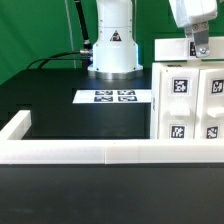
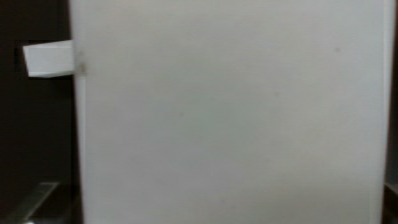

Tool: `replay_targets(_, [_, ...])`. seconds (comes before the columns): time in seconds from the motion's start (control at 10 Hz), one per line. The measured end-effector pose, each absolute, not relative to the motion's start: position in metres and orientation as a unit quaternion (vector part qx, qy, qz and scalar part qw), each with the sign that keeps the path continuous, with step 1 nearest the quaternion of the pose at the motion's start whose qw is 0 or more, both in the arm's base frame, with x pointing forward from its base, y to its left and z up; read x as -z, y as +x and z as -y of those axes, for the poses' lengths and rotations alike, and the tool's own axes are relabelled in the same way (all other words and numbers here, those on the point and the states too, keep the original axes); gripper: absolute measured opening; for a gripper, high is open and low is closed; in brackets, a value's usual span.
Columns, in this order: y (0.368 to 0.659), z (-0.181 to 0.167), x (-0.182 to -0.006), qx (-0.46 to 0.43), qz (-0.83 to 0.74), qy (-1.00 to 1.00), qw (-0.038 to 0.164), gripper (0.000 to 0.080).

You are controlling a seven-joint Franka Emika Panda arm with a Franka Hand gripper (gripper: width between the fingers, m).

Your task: Assemble cabinet

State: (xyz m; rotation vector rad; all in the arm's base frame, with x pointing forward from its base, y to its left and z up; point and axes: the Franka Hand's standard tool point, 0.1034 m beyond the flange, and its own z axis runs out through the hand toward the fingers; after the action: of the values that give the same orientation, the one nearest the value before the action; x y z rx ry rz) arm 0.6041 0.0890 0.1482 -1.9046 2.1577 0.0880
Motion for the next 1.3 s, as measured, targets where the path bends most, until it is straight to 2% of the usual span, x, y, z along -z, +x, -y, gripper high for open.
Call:
replay_targets(0.1, [0.606, -0.088, -0.154, -0.028, -0.732, -0.667, 0.138, 0.0774])
replay_targets(0.7, [0.608, -0.092, -0.188, -0.018, -0.714, -0.678, 0.17, 0.0797])
replay_targets(0.9, [0.608, -0.093, -0.185, -0.015, -0.688, -0.707, 0.165, 0.0797])
replay_targets(1.1, [0.611, -0.1, -0.19, 0.0, -0.567, -0.81, 0.148, 0.0797])
replay_targets(1.3, [0.611, -0.103, -0.192, 0.013, -0.478, -0.866, 0.144, 0.0797])
